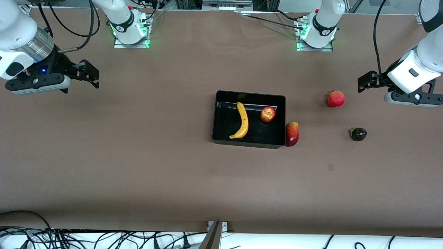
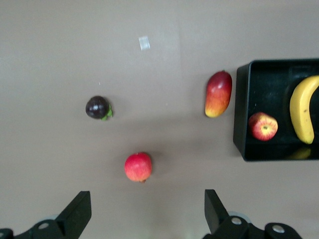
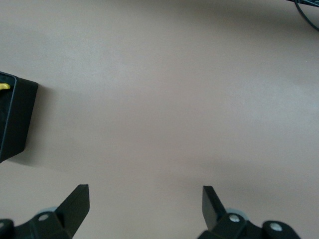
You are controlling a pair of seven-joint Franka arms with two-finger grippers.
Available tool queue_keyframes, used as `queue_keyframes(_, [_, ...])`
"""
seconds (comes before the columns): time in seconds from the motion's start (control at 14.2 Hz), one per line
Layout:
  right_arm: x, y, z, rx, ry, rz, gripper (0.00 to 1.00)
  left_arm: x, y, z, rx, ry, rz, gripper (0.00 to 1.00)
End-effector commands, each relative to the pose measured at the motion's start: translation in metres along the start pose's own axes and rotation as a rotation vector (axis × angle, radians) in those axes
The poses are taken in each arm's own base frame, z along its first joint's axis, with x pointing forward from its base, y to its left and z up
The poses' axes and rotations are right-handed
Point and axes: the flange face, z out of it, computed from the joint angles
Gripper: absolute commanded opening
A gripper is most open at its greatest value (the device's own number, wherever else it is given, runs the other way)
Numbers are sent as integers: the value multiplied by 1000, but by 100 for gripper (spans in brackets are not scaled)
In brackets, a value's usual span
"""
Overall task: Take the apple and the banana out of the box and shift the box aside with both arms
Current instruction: 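Move the left gripper over the apple inside the black box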
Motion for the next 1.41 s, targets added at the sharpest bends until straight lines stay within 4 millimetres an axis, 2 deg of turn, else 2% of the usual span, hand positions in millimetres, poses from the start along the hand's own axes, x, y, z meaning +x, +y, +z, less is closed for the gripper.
queue_keyframes(0.0, [-2,-1,-5,-12,2,0,100,-1,15,0,-22,-41,49,100])
queue_keyframes(0.21, [-3,-1,-5,-12,0,0,100,1,15,1,-22,-42,45,100])
queue_keyframes(0.35, [-2,-1,-5,-12,2,0,100,9,33,21,-25,-103,67,100])
queue_keyframes(0.49, [-2,-1,-4,-10,0,2,100,8,52,29,-39,-136,97,100])
queue_keyframes(0.57, [-2,-1,-5,-10,2,2,100,13,61,35,-49,-141,110,100])
queue_keyframes(0.78, [-1,0,-3,-12,5,2,100,38,82,72,-89,-161,131,100])
queue_keyframes(0.99, [0,2,-5,-15,15,4,100,54,130,100,-62,-135,78,100])
queue_keyframes(1.2, [2,2,-5,-14,29,4,100,67,192,159,-29,-150,-93,100])
queue_keyframes(1.34, [2,0,-6,-16,31,1,100,71,227,186,-16,-138,-243,100])
